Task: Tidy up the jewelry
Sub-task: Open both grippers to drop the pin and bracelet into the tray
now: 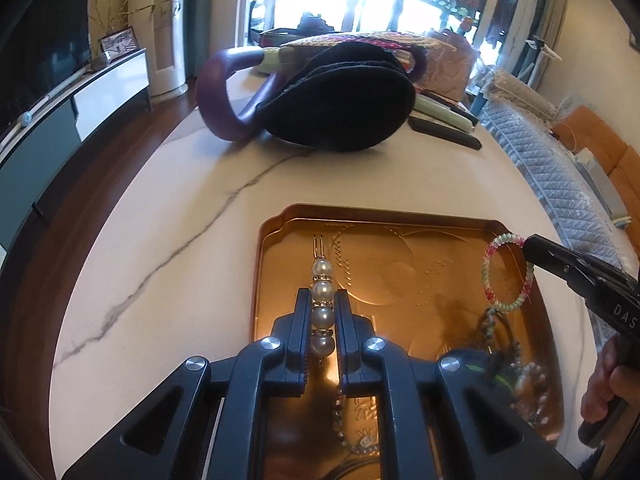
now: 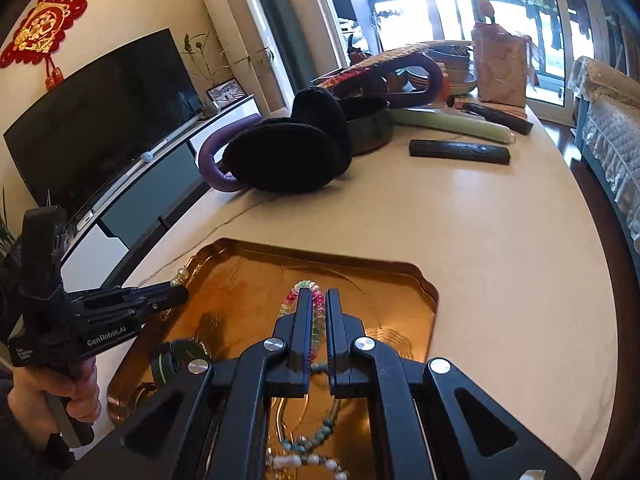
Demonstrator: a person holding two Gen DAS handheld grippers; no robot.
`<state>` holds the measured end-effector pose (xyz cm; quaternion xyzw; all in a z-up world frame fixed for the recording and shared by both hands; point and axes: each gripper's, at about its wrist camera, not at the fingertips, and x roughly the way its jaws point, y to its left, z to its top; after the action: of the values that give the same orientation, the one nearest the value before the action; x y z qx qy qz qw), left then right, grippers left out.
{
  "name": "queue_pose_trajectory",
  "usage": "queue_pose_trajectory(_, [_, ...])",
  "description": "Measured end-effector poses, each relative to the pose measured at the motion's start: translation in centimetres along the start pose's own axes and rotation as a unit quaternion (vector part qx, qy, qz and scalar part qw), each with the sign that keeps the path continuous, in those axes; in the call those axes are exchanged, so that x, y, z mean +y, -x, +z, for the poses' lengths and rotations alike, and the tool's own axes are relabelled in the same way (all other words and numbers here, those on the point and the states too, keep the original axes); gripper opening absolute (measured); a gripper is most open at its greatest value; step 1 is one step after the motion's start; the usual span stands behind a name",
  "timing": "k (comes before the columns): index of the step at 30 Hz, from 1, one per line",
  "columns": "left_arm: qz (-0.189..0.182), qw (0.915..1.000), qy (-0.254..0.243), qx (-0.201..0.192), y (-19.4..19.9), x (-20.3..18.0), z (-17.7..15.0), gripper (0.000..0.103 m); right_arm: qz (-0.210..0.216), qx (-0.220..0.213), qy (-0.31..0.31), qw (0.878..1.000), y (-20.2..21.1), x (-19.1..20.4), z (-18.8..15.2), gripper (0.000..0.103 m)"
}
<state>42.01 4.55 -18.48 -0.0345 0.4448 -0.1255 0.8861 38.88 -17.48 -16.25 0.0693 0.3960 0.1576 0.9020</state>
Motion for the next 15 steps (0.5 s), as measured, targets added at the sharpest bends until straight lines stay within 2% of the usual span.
queue_pose_trajectory(2, [-0.012,0.9999,0.012,0.000,0.0,0.2,0.3,0.011,-0.003,-0.002,0.007,1.000,-0.6,0.1,0.1,0.006])
queue_pose_trajectory(4, [-0.007,0.9998,0.014,-0.007,0.0,0.2,0.7,0.011,-0.009,0.002,0.011,1.000,-1.2,-0.1,0.0,0.006])
queue_pose_trajectory(5, [0.003,0.9998,0.016,-0.013,0.2,0.1,0.8,0.011,-0.014,0.006,0.015,1.000,-1.4,-0.1,-0.1,0.008])
queue_pose_trajectory(6, [0.022,0.9994,0.020,-0.018,0.5,0.1,1.0,0.014,-0.017,0.011,0.016,1.000,-1.5,-0.1,-0.1,0.015])
queue_pose_trajectory(7, [0.033,0.9990,0.022,-0.021,0.9,-0.1,1.1,0.019,-0.024,0.020,0.015,0.999,-1.5,-0.1,-0.3,0.023])
queue_pose_trajectory(8, [0.040,0.9986,0.025,-0.023,1.4,-0.2,1.2,0.026,-0.030,0.020,0.011,0.999,-1.3,-0.2,-0.3,0.049])
queue_pose_trajectory(9, [0.043,0.9983,0.029,-0.025,2.0,-0.5,1.2,0.048,-0.037,0.012,0.008,0.999,-0.8,-0.1,-0.3,0.070])
queue_pose_trajectory(10, [0.045,0.9980,0.033,-0.031,2.6,-0.7,1.2,0.072,-0.044,-0.002,0.002,0.999,0.1,0.1,-0.3,0.074])
queue_pose_trajectory(11, [0.052,0.9972,0.032,-0.043,3.6,-1.2,1.0,0.080,-0.050,-0.009,-0.008,0.999,0.8,0.2,-0.3,0.076])
queue_pose_trajectory(12, [0.060,0.9962,0.022,-0.058,4.7,-1.8,0.8,0.083,-0.053,-0.009,-0.016,0.998,1.3,0.2,-0.2,0.076])
queue_pose_trajectory(15, [0.079,0.9928,-0.023,-0.087,8.4,-3.9,0.0,0.084,-0.063,-0.015,-0.035,0.997,3.3,1.2,-0.1,0.076])
